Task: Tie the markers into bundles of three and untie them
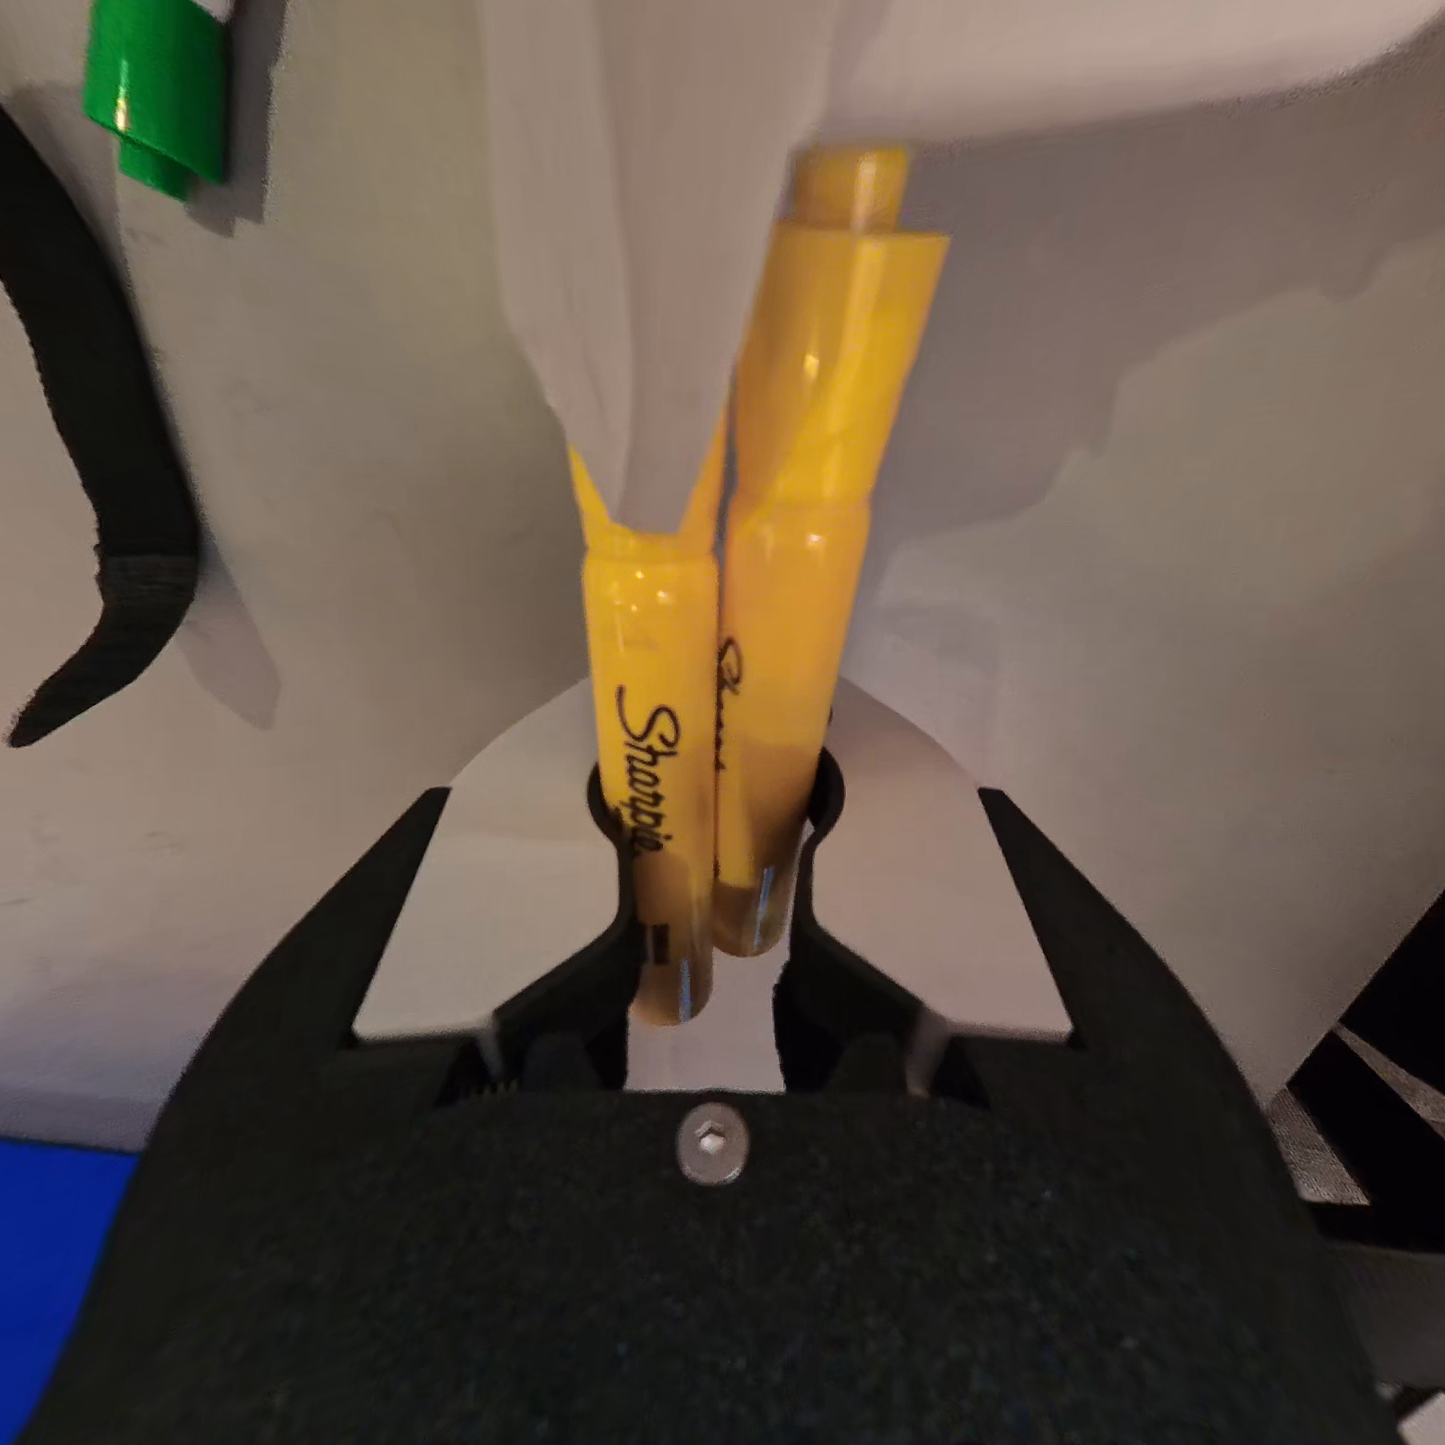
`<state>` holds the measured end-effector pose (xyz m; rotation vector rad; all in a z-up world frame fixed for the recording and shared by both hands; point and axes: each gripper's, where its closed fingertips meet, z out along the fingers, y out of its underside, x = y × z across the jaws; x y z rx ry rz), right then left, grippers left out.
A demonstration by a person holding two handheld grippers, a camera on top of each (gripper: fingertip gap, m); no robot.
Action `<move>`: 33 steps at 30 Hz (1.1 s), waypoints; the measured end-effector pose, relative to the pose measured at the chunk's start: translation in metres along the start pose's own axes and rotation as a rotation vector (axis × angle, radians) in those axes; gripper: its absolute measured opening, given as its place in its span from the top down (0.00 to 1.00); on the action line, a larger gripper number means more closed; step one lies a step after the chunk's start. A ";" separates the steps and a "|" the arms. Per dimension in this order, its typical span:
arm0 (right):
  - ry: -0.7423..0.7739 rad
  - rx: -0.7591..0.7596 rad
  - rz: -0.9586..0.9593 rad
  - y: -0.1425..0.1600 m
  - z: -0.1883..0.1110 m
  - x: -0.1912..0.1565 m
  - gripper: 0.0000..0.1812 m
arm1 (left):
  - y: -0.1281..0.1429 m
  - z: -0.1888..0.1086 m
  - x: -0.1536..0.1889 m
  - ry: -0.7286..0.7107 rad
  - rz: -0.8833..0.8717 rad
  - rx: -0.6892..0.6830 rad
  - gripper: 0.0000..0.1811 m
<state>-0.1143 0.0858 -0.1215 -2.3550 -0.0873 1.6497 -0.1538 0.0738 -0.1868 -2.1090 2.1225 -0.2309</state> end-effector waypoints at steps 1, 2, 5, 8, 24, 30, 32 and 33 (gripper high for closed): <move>-0.001 -0.005 0.000 0.001 -0.001 0.000 0.89 | -0.001 0.000 0.001 0.005 0.001 0.004 0.77; -0.003 -0.021 0.006 0.003 -0.001 0.000 0.89 | 0.000 0.000 0.003 0.012 0.004 0.001 0.77; 0.002 -0.040 0.000 0.006 0.000 0.001 0.89 | 0.003 0.001 0.000 -0.009 0.017 -0.032 0.78; 0.003 -0.009 -0.010 0.000 -0.005 0.000 0.88 | 0.002 0.000 -0.001 0.003 0.012 -0.021 0.90; 0.072 -0.022 -0.195 0.003 -0.025 0.013 0.83 | -0.006 0.004 0.004 0.080 0.013 0.038 0.90; 0.102 -0.017 -0.480 0.017 -0.042 0.009 0.74 | -0.008 -0.005 0.010 0.117 0.014 0.079 0.90; 0.141 -0.041 -0.586 0.024 -0.037 0.010 0.72 | -0.008 -0.007 0.014 0.137 0.022 0.087 0.90; 0.167 -0.036 -0.635 0.025 -0.035 0.012 0.75 | -0.008 -0.009 0.017 0.148 0.030 0.093 0.90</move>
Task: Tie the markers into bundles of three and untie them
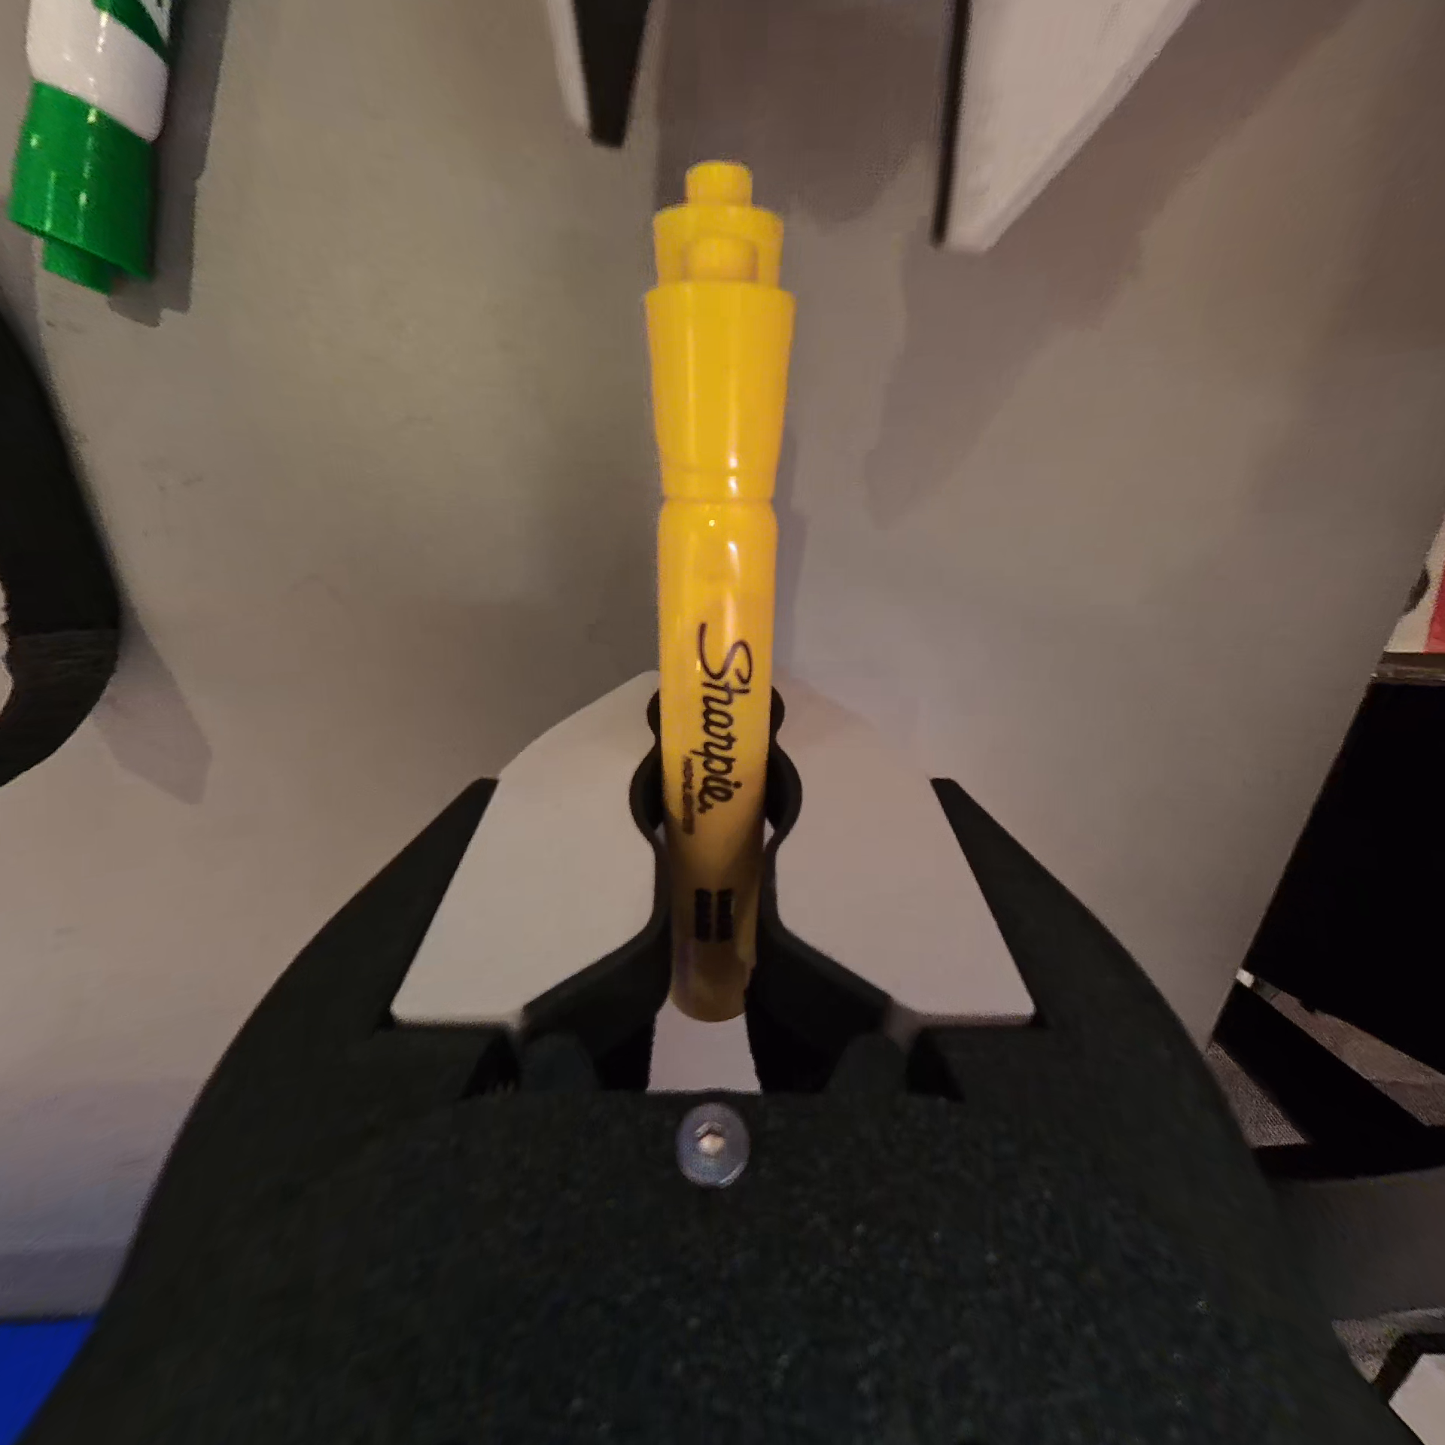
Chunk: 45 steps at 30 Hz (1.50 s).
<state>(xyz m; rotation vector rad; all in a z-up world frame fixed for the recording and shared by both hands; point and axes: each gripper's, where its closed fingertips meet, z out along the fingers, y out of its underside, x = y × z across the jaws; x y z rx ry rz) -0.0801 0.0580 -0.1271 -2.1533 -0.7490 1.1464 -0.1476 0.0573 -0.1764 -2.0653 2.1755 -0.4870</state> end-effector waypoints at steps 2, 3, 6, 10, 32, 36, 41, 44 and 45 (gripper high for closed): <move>0.001 -0.022 -0.054 0.004 0.005 -0.002 0.79 | -0.001 -0.002 0.006 0.017 0.014 0.007 0.90; -0.027 -0.020 -0.059 0.004 0.007 -0.006 0.81 | -0.002 -0.004 0.008 0.020 0.015 0.010 0.90; -0.080 -0.009 -0.096 0.003 0.010 -0.014 0.88 | -0.005 -0.009 0.015 0.053 0.009 0.032 0.90; -0.090 -0.017 -0.124 0.004 0.011 -0.019 0.88 | -0.003 -0.011 0.018 0.054 0.015 0.026 0.90; -0.136 -0.155 0.433 0.005 0.016 0.027 0.88 | -0.036 0.010 0.004 0.227 -0.363 0.187 0.76; -0.098 -0.205 0.441 0.006 0.012 0.046 0.88 | -0.057 0.008 0.013 0.303 -0.502 0.289 0.75; -0.053 -0.230 0.379 0.008 0.011 0.054 0.88 | -0.055 0.012 0.006 0.224 -0.514 0.312 0.72; 0.050 -0.158 0.278 0.004 0.000 0.059 0.86 | -0.053 0.010 0.015 0.219 -0.511 0.358 0.73; 0.108 -0.120 0.238 0.002 -0.009 0.061 0.84 | -0.054 0.009 0.021 0.237 -0.507 0.384 0.75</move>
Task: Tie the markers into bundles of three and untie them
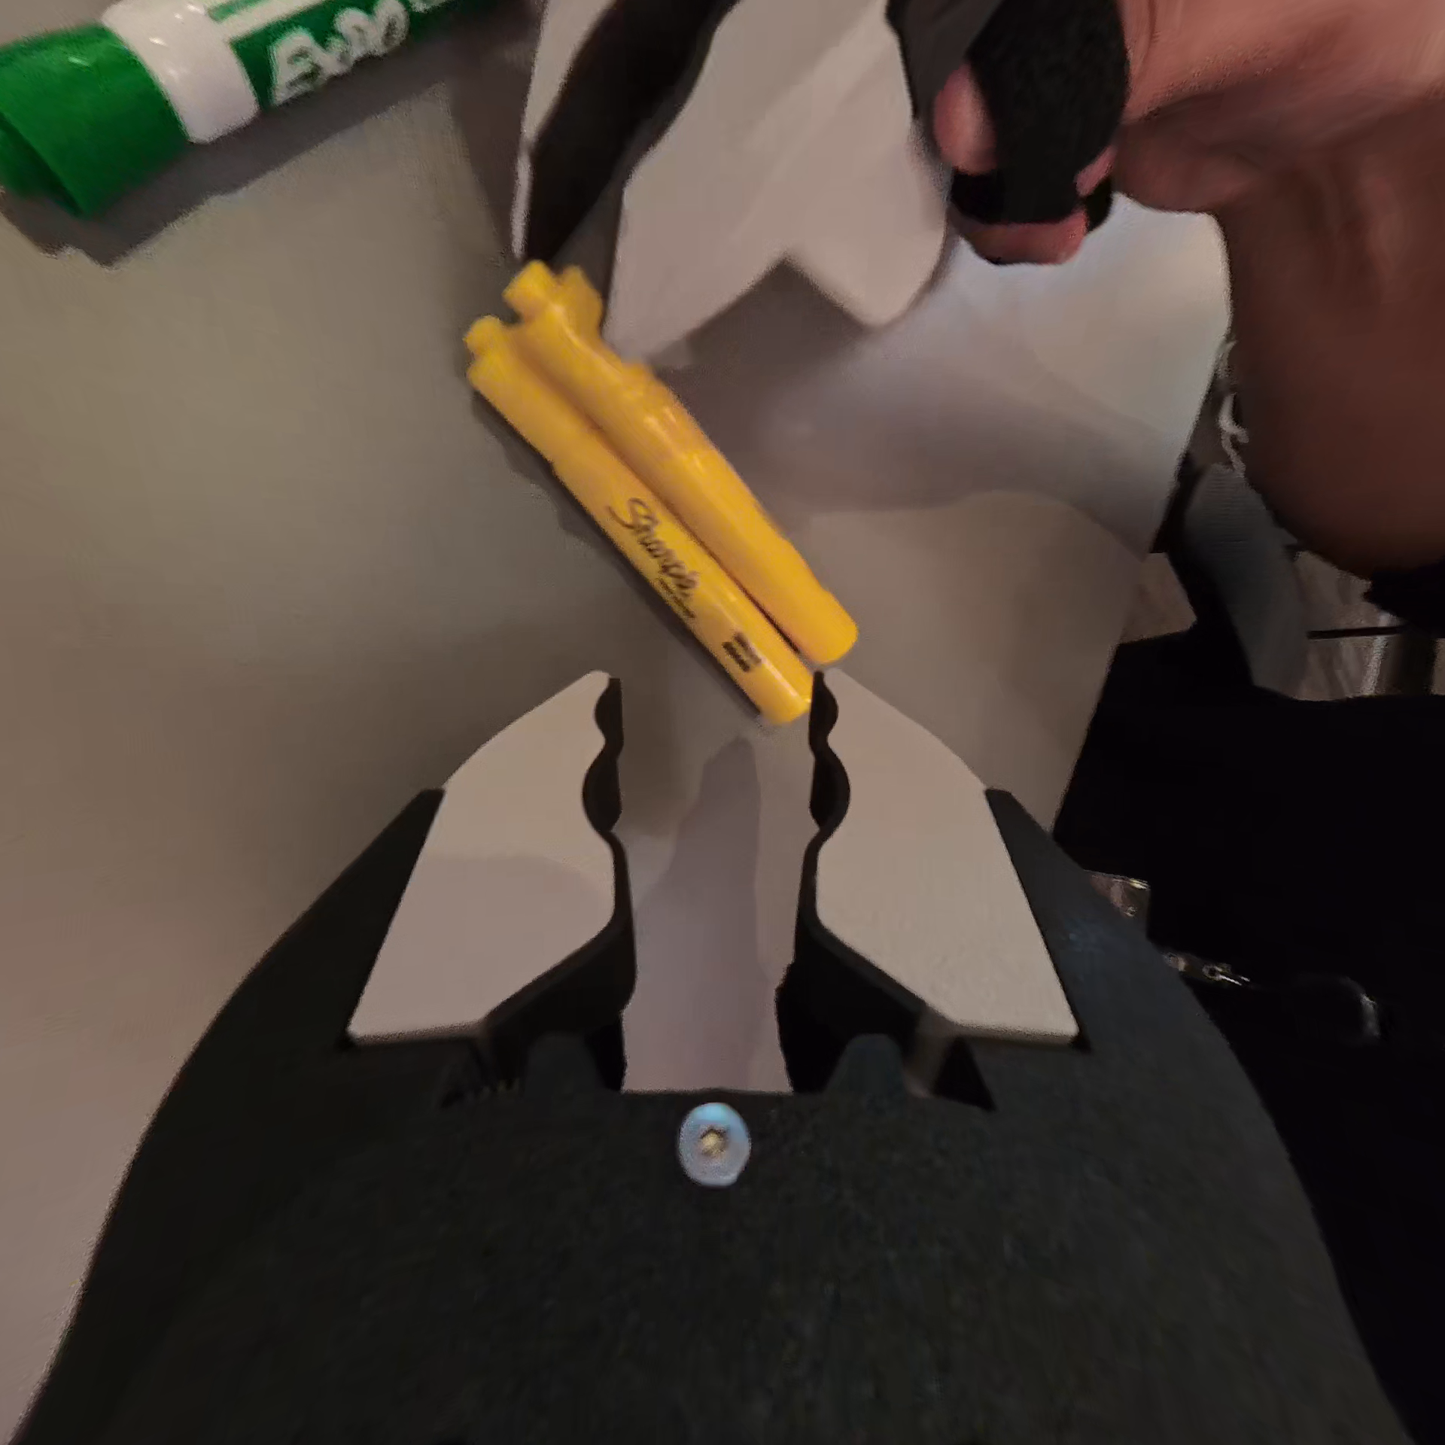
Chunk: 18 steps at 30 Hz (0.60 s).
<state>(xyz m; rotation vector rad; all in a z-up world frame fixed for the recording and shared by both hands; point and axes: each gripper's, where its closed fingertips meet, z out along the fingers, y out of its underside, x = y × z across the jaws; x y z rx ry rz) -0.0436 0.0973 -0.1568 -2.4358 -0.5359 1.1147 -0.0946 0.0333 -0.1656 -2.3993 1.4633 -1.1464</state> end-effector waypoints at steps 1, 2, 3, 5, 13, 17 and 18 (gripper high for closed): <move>0.048 0.044 -0.029 0.001 -0.009 0.000 0.83 | 0.001 0.000 0.006 0.017 0.007 0.024 0.75; 0.085 0.076 -0.047 0.003 -0.018 -0.001 0.83 | 0.001 0.000 0.011 0.024 0.018 0.047 0.76; 0.115 0.099 -0.059 0.007 -0.024 -0.003 0.83 | 0.003 0.001 0.015 0.030 0.028 0.059 0.76; 0.207 0.030 -0.038 0.030 -0.028 0.001 0.80 | 0.009 0.006 0.020 0.037 0.043 0.056 0.76; 0.353 -0.160 0.006 0.070 -0.013 0.010 0.84 | 0.012 0.027 0.040 0.153 0.058 0.069 0.78; 0.322 -0.178 -0.048 0.055 -0.006 0.009 0.85 | 0.002 0.037 0.049 0.164 0.106 0.079 0.78; 0.309 -0.195 -0.057 0.053 -0.004 0.009 0.85 | 0.001 0.038 0.053 0.176 0.115 0.078 0.78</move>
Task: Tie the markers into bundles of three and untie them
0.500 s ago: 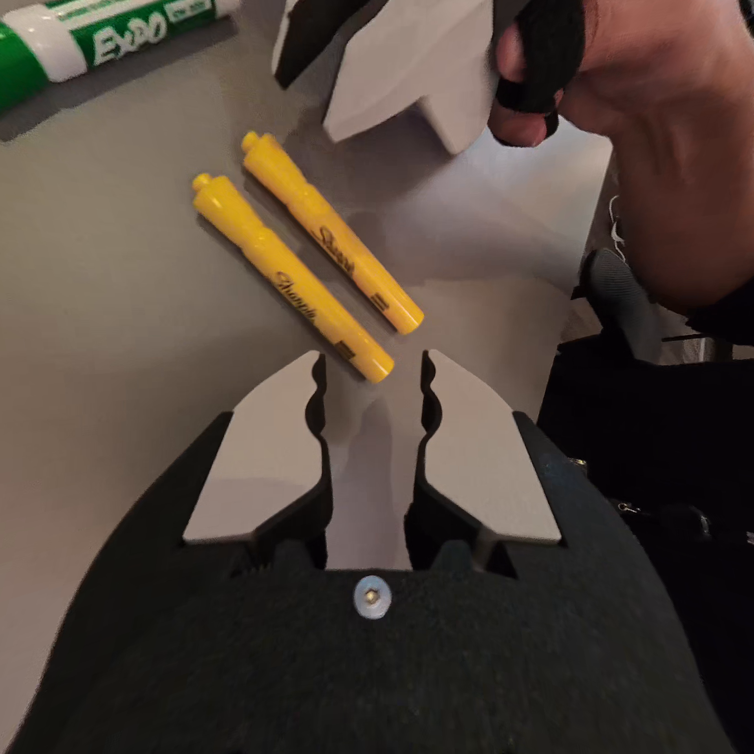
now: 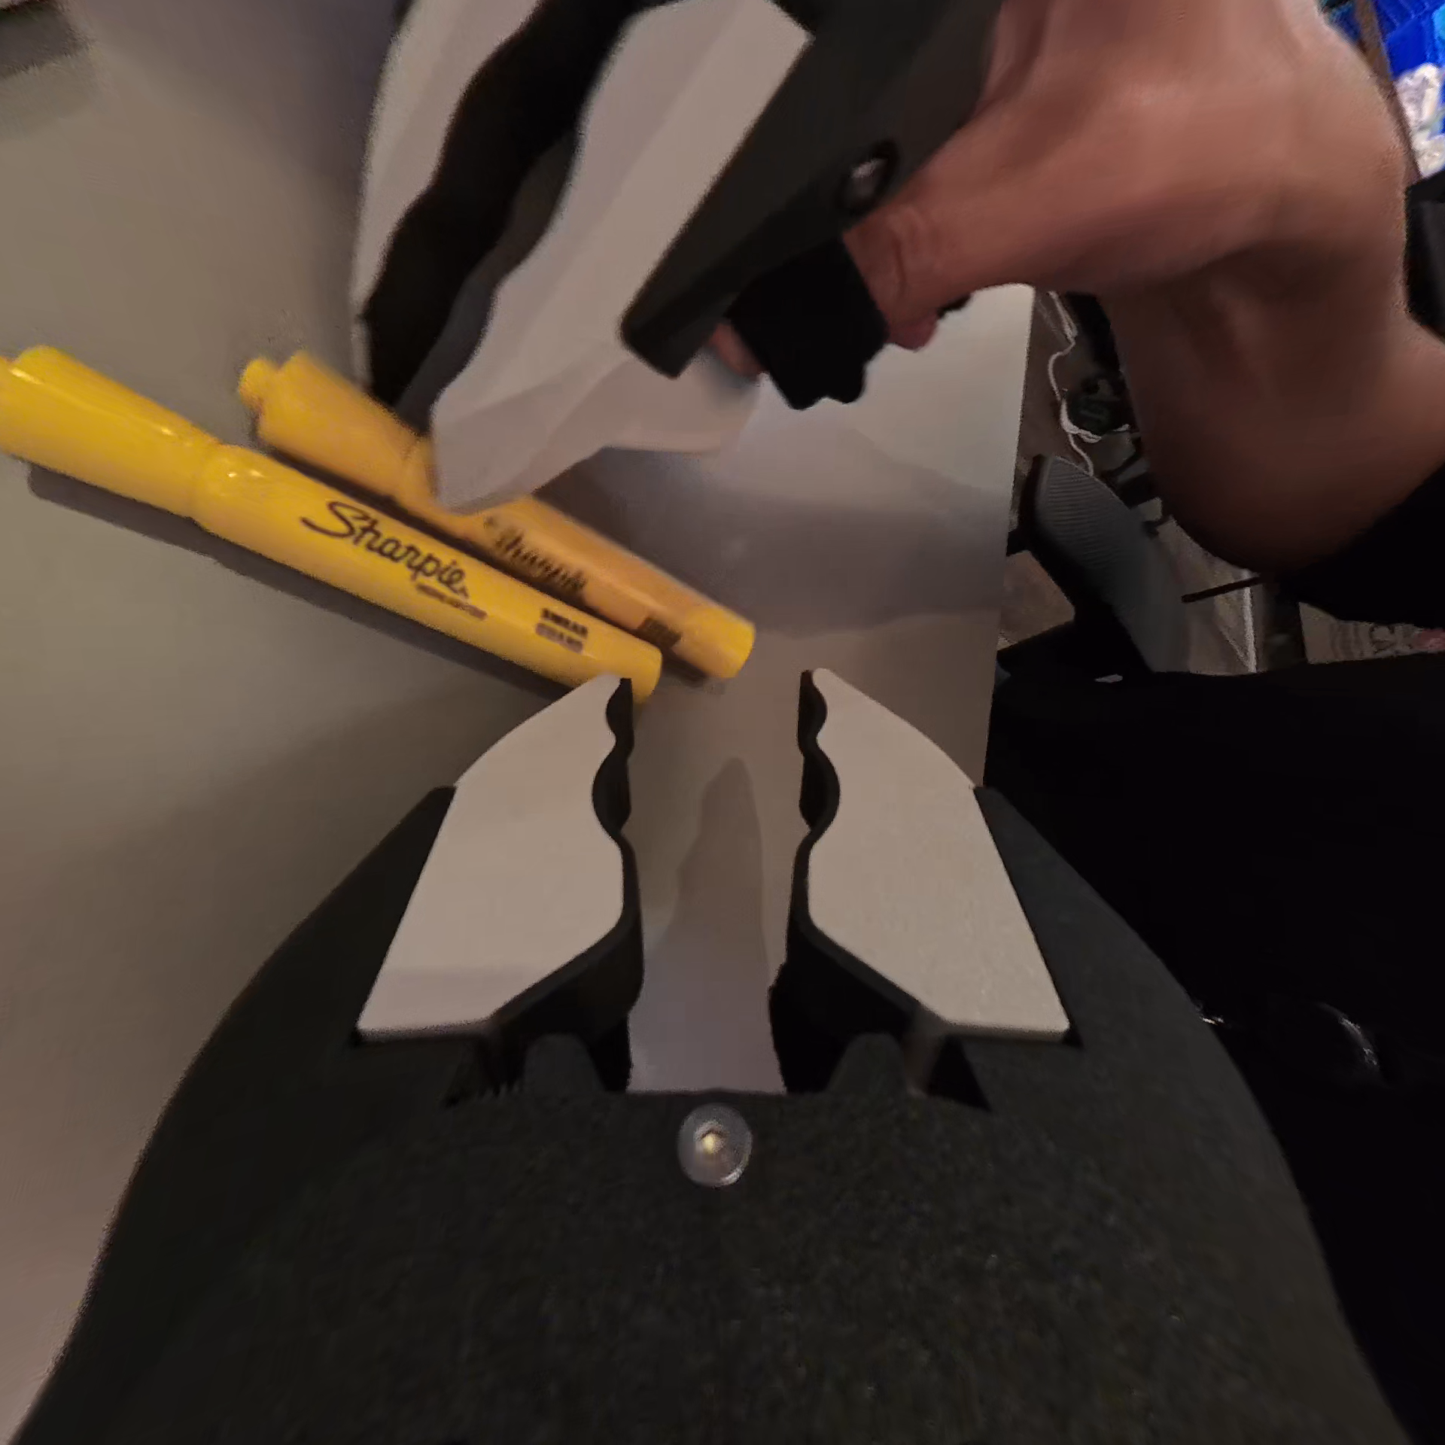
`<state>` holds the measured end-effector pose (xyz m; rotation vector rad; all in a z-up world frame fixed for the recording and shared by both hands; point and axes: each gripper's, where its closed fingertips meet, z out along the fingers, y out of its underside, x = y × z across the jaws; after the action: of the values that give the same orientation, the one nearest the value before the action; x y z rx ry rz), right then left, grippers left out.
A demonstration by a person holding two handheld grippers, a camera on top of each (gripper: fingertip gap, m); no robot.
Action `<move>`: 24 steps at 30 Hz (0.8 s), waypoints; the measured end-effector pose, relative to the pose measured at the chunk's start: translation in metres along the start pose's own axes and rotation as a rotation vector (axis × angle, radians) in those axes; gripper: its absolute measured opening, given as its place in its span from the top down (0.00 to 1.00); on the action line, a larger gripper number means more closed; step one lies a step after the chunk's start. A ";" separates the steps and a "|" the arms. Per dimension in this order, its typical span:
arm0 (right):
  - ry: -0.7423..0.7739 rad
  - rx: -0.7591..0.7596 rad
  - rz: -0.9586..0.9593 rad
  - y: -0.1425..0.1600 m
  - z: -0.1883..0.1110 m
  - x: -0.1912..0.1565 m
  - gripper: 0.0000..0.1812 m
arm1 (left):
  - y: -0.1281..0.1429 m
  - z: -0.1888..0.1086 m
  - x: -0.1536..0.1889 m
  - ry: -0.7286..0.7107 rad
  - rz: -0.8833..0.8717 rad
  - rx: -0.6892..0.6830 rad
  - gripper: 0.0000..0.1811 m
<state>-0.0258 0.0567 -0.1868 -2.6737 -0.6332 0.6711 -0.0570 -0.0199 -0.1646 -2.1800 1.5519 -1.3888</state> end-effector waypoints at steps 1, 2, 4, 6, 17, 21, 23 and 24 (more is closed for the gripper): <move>-0.006 -0.012 -0.009 -0.003 0.001 0.000 0.86 | -0.001 0.001 0.003 0.009 0.006 -0.002 0.78; 0.004 -0.033 -0.020 -0.005 0.000 0.002 0.88 | 0.000 0.001 0.005 0.008 0.015 -0.001 0.78; 0.061 -0.054 -0.032 -0.006 -0.007 0.007 0.89 | 0.006 -0.005 0.006 -0.012 0.035 -0.002 0.78; 0.084 -0.079 -0.011 0.002 -0.017 0.001 0.84 | 0.014 -0.016 0.003 -0.051 0.048 0.017 0.77; 0.349 -0.176 0.018 0.040 -0.013 0.012 0.88 | 0.039 -0.062 -0.015 -0.211 0.065 0.092 0.78; 0.426 -0.301 -0.221 0.020 -0.012 0.031 0.88 | 0.045 -0.060 -0.023 -0.293 0.102 0.047 0.78; 0.413 -0.309 -0.223 0.010 -0.008 0.032 0.88 | 0.049 -0.055 -0.025 -0.302 0.105 0.022 0.78; 0.409 -0.330 -0.219 0.010 -0.007 0.031 0.88 | 0.049 -0.052 -0.022 -0.281 0.103 0.022 0.78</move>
<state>0.0061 0.0624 -0.1958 -2.8477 -0.9632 -0.0491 -0.1300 -0.0053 -0.1756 -2.1382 1.5120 -1.0137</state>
